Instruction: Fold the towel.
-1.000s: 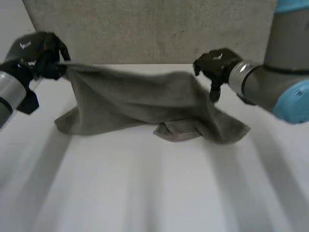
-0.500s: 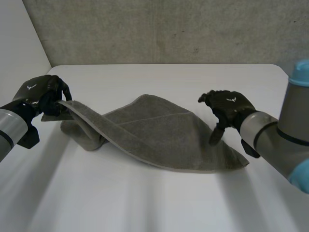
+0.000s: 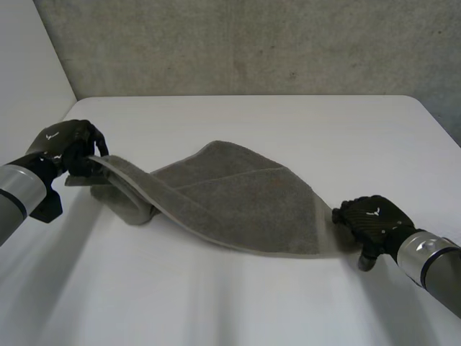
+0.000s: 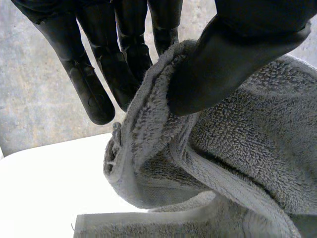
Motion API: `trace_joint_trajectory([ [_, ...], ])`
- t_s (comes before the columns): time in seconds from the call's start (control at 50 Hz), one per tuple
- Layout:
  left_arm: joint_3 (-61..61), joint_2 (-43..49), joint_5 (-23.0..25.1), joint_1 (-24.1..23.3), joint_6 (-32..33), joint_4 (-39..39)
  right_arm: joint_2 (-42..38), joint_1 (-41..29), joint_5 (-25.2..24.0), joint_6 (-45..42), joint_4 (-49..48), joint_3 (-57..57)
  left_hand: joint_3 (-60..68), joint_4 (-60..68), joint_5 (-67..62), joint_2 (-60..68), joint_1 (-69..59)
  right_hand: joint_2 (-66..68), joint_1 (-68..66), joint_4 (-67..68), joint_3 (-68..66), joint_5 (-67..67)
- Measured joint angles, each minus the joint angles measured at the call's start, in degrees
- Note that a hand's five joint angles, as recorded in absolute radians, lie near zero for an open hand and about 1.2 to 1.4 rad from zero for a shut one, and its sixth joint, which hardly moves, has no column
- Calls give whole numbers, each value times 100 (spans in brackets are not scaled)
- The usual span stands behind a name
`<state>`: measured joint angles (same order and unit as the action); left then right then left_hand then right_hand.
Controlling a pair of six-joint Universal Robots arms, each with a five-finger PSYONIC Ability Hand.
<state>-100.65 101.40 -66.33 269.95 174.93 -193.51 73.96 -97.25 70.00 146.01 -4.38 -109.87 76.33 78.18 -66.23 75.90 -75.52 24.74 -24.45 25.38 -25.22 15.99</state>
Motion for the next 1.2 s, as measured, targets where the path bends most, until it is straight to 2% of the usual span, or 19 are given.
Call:
trace_joint_trajectory([
  [0.22,-99,-3,-18,0,-3,-21,-165,290,-533,-212,-679,-196,0,0,0,0,0,1079,-1097,1024,-1042,978],
  [0.66,-208,56,-13,-4,-3,-47,-600,214,-560,-192,-983,-82,0,0,0,0,0,1437,-1504,1431,-1444,1361],
  [0.7,-209,62,-12,-4,-3,-47,-617,214,-559,-195,-992,-73,0,0,0,0,0,1994,-2021,1954,-1954,1811],
  [0.76,-210,70,-12,-4,-3,-47,-635,213,-565,-176,-1002,-49,0,0,0,0,0,4435,-4397,4319,-4299,4198],
  [0.8,-210,72,-14,-4,-3,-47,-631,210,-574,-154,-999,-26,0,0,0,0,0,5076,-5106,5000,-4933,5011],
  [0.96,-187,53,-15,-4,-17,-41,-562,174,-571,-42,-921,131,0,0,0,0,0,5079,-5116,5099,-4971,5087],
  [1.08,-45,-9,-15,-9,-34,-26,-227,149,-553,461,-601,506,0,0,0,0,0,5079,-5116,5099,-4972,5087],
  [1.2,407,-324,-9,-10,-119,146,487,159,-613,1513,165,1467,0,0,0,0,0,5079,-5143,5123,-4972,5087],
])
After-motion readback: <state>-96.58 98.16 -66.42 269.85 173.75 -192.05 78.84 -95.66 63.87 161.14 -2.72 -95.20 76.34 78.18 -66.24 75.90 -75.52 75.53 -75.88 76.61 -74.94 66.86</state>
